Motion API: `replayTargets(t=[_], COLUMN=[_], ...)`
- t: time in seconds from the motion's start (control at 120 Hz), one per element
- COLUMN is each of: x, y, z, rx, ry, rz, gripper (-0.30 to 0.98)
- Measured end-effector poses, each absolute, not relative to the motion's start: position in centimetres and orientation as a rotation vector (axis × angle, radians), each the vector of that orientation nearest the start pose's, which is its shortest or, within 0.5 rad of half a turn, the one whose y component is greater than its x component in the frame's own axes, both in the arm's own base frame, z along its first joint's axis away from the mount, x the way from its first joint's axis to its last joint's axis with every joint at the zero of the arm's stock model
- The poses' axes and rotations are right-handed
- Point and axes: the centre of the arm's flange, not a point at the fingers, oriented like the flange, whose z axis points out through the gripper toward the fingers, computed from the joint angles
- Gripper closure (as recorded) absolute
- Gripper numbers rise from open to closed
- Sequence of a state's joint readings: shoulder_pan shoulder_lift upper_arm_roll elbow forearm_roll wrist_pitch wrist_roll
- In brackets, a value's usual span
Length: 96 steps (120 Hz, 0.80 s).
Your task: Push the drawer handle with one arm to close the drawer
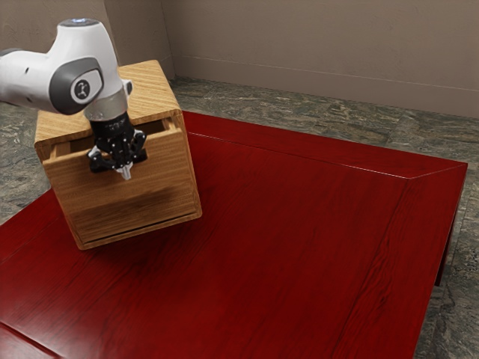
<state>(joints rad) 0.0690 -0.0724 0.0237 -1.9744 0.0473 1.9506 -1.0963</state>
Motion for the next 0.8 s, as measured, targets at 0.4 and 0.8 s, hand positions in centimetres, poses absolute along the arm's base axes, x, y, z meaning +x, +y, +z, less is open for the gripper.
replayTargets(t=[0.4,0.8], x=[56.4,57.5], y=[9.1,10.3], z=[50.1,49.9], rx=[-2.627,-2.678], ry=[-1.684,-1.619], rz=[-0.106,-0.107], gripper=[0.79,0.78])
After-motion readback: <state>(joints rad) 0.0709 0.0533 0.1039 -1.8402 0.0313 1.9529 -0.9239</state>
